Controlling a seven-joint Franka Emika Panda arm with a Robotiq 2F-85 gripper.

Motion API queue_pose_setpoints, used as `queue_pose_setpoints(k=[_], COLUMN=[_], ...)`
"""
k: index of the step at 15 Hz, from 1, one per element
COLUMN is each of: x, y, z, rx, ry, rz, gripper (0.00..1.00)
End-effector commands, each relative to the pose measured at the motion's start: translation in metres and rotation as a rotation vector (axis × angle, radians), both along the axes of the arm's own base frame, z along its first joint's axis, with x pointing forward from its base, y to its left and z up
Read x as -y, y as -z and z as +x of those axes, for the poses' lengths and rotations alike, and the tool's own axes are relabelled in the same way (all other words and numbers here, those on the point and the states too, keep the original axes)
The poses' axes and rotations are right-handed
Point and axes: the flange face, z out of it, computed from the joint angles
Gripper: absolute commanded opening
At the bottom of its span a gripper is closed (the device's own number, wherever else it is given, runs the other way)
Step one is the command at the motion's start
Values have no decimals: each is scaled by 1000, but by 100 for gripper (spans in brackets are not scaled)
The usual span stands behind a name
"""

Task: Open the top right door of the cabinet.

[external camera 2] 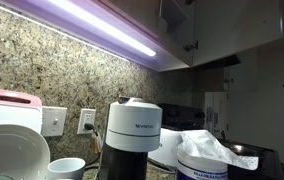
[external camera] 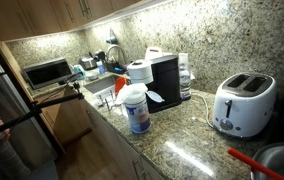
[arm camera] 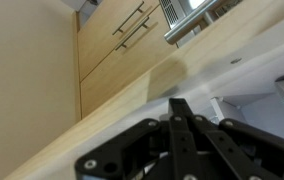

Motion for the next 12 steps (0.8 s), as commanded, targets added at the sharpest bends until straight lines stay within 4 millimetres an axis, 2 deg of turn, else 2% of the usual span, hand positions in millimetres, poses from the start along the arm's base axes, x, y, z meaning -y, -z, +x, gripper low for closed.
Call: queue_pose_setpoints(k=[1,4,7,9,12], x=[13,22,21,15,-5], y=[-12,-15,-14,-11,-2], z=[-12,-14,-11,-6,5], rx=[43,51,38,36,14], ry=[76,106,120,109,60], rz=[-3,-14,-33,-45,-63], gripper=[0,0,0,0,0])
